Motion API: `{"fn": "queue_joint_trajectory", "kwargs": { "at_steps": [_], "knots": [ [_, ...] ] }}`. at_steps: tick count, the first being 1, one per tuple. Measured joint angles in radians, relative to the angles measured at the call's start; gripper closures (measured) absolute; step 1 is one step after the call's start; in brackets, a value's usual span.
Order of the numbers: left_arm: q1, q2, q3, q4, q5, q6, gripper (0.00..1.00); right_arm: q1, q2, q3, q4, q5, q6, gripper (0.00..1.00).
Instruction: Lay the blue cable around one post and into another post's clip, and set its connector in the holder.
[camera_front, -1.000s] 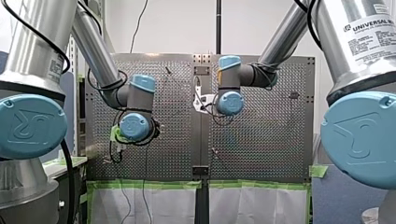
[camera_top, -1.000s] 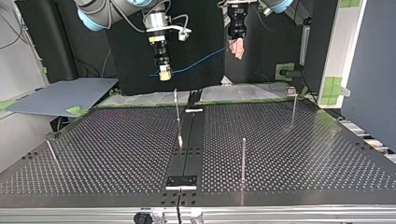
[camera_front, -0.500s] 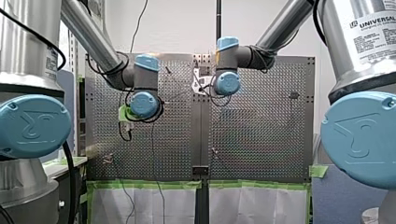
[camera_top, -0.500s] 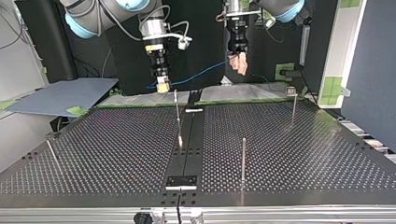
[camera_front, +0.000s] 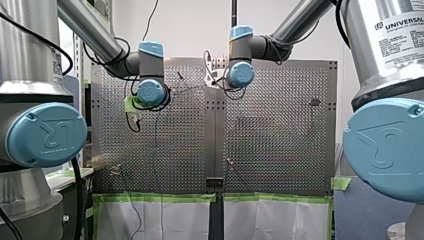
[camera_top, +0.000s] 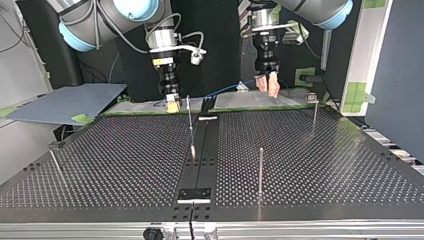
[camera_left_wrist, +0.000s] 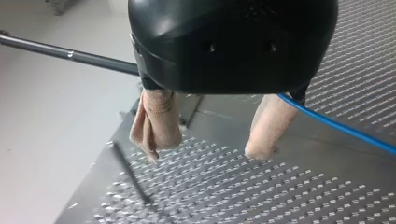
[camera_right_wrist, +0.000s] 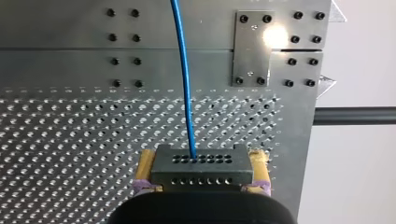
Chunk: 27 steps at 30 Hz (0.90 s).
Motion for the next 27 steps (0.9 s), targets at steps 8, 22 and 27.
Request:
{"fn": "queue_joint_trajectory", "kwargs": {
  "at_steps": [8,22,27],
  "knots": [
    [0.020,0.029,0.060,-0.061,-0.003,-0.003,0.00,-0.003,0.000,-0.079,0.079,-0.003,-0.004,0.94],
    [0.033,0.034,0.191,-0.192,-0.005,-0.004,0.00,-0.008,0.003,-0.210,0.204,-0.026,-0.036,0.94],
    [0.044,0.031,0.230,-0.231,-0.009,-0.004,0.00,-0.012,0.006,-0.252,0.224,-0.042,-0.038,0.94]
  ]
}}
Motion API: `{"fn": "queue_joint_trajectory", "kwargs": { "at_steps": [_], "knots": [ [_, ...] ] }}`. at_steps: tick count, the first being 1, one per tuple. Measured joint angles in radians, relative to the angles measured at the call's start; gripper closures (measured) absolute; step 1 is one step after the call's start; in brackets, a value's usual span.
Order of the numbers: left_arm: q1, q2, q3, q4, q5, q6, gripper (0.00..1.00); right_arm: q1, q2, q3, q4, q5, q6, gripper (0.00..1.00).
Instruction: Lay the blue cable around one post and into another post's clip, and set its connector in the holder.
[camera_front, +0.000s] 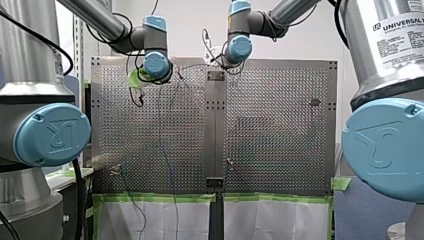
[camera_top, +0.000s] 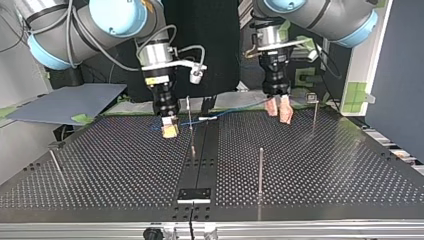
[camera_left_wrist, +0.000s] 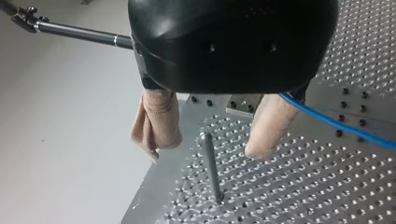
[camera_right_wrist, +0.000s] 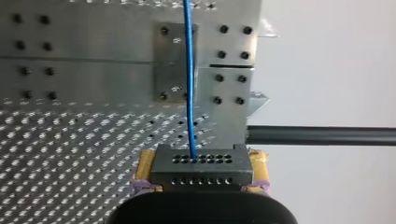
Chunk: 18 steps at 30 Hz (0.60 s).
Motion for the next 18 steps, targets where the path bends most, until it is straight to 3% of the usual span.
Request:
{"fn": "queue_joint_trajectory", "kwargs": {
  "at_steps": [9,18],
  "knots": [
    [0.033,-0.004,0.070,-0.070,0.001,-0.013,0.00,-0.007,0.010,-0.075,0.035,-0.016,0.000,0.94],
    [0.071,-0.055,0.142,-0.142,0.045,-0.028,0.00,-0.008,0.049,-0.147,0.075,-0.035,0.000,0.94]
  ]
}}
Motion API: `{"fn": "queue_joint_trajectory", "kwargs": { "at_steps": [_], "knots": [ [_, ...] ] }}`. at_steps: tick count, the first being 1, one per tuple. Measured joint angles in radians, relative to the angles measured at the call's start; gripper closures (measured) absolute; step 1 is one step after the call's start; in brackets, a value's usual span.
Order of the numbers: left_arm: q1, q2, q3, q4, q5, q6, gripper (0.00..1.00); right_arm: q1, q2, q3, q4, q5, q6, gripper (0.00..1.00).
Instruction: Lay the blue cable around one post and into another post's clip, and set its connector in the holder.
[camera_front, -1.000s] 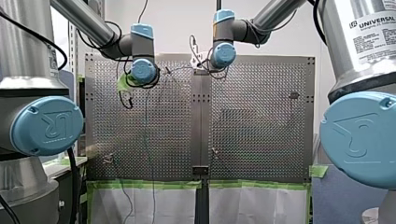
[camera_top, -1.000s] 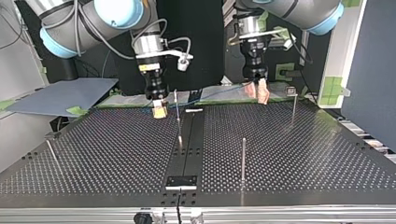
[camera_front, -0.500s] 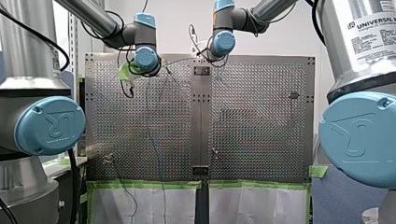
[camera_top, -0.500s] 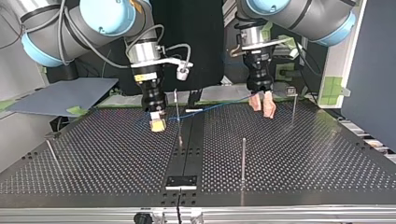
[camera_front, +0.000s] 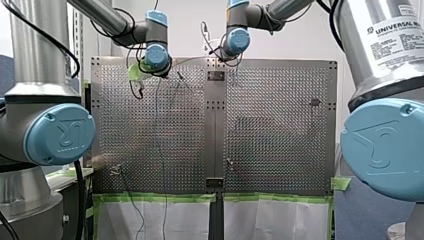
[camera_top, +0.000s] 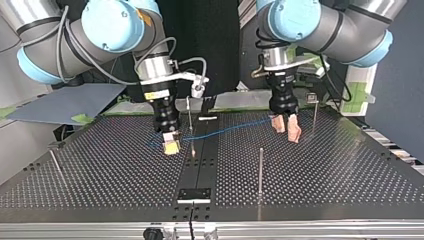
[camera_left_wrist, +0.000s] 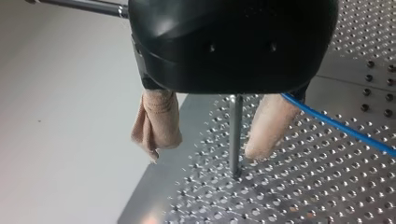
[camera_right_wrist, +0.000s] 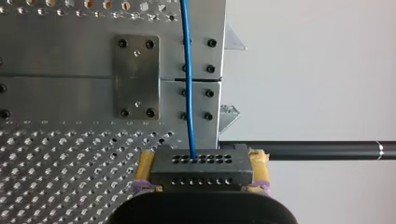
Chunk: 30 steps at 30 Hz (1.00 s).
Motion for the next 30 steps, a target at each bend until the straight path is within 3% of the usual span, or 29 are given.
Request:
{"fn": "queue_joint_trajectory", "kwargs": {
  "at_steps": [13,21,30],
  "knots": [
    [0.049,-0.066,0.103,-0.103,0.012,0.001,0.00,-0.002,0.026,-0.109,0.012,-0.015,-0.003,0.94],
    [0.086,-0.068,0.167,-0.167,0.040,-0.003,0.00,-0.001,0.038,-0.121,0.021,-0.017,-0.003,0.94],
    [0.150,-0.103,0.241,-0.203,0.109,-0.059,0.00,-0.001,0.064,-0.129,0.014,-0.030,-0.007,0.94]
  ]
}}
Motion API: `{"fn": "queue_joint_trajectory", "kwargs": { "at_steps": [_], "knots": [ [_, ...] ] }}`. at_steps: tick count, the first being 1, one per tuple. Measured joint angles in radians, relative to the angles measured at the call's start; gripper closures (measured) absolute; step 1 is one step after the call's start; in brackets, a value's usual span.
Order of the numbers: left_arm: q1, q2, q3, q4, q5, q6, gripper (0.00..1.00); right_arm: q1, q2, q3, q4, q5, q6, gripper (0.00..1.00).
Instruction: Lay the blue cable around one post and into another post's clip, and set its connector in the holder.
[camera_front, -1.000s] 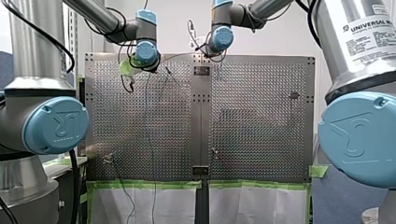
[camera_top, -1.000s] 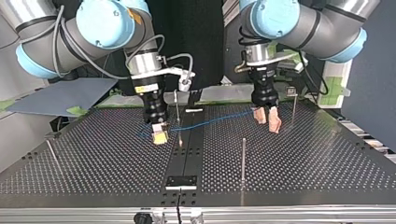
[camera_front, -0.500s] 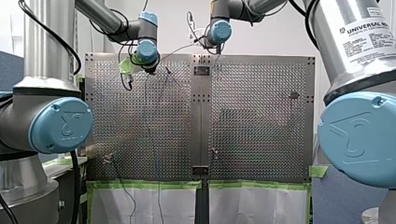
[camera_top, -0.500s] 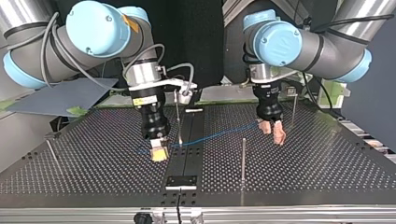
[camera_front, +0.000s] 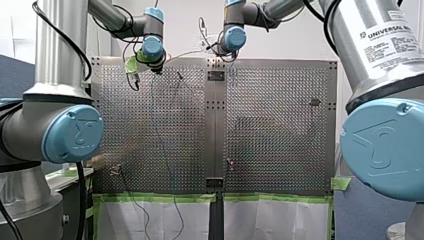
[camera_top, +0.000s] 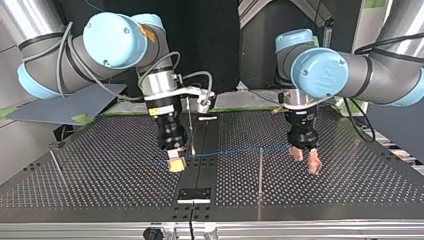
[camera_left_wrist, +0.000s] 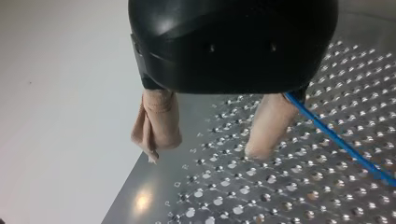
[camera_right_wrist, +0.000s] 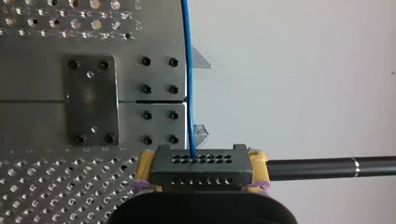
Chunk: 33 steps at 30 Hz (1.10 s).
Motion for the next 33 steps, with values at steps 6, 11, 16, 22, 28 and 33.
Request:
{"fn": "queue_joint_trajectory", "kwargs": {
  "at_steps": [6,11,16,22,28,33],
  "knots": [
    [0.009,-0.045,0.056,0.014,0.040,0.003,0.00,-0.003,0.008,-0.004,-0.019,-0.005,0.000,0.94],
    [0.013,-0.065,0.105,0.016,0.047,0.005,0.00,-0.011,0.012,-0.008,-0.037,-0.009,0.003,0.94],
    [0.020,-0.071,0.153,0.015,0.046,0.007,0.00,-0.022,0.029,-0.011,-0.049,-0.010,0.010,0.94],
    [0.017,-0.090,0.206,0.006,0.035,0.015,0.00,-0.036,0.056,-0.012,-0.047,-0.010,0.028,0.94],
    [0.012,-0.119,0.264,-0.005,0.029,0.021,0.00,-0.054,0.068,-0.012,-0.046,-0.007,0.034,0.94],
    [0.012,-0.128,0.309,0.004,0.010,0.021,0.00,-0.071,0.075,-0.012,-0.040,-0.005,0.035,0.94]
  ]
}}
